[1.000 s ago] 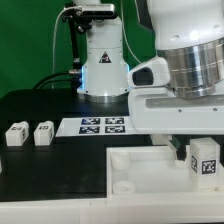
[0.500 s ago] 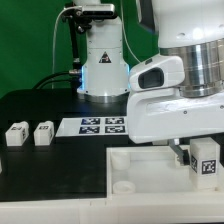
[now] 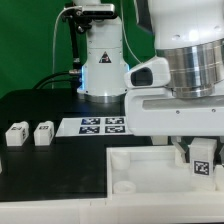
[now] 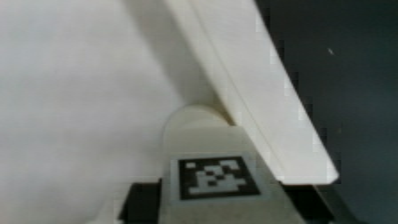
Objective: Assemble one leg
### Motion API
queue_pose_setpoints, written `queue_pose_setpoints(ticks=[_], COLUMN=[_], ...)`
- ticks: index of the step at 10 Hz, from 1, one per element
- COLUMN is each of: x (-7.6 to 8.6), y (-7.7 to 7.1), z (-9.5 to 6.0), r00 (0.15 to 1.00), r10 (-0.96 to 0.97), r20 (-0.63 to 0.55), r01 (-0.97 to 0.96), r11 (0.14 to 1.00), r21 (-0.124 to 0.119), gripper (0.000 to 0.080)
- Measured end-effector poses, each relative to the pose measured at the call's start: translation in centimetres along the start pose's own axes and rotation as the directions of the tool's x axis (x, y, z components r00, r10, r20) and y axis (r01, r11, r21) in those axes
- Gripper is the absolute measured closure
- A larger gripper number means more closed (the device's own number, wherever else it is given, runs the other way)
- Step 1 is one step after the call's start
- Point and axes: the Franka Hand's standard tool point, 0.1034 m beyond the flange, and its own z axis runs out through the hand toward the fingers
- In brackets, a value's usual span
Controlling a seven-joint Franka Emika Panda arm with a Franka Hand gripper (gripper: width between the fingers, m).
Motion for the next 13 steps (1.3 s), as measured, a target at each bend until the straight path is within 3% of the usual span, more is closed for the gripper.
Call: queue_pose_setpoints(ticks=[2, 5, 6, 7, 9, 11, 13], x=[-0.05, -0.10, -0.08, -0.10, -0.24, -0.43, -0.13], y=[-0.05, -0.19, -0.18, -0.19, -0.16, -0.46, -0.21], z=[0.19, 0.26, 0.26, 0.27, 0.18, -0.15, -0.06], r00=[0.938, 0.818, 0.840, 0.857, 0.926, 1.000, 0.985], r10=[0.344, 0.572, 0.539, 0.512, 0.372, 0.002, -0.171], r20=[0.045, 0.065, 0.064, 0.063, 0.065, 0.023, 0.021], r01=[-0.345, -0.574, -0.542, -0.514, -0.374, -0.001, 0.171], r11=[0.938, 0.818, 0.840, 0.857, 0.927, 1.000, 0.985], r21=[0.027, 0.024, 0.027, 0.029, 0.020, -0.003, 0.000], gripper=[0.0505, 0.0505, 0.0430, 0.0430, 0.0181, 0.0159, 0.0151])
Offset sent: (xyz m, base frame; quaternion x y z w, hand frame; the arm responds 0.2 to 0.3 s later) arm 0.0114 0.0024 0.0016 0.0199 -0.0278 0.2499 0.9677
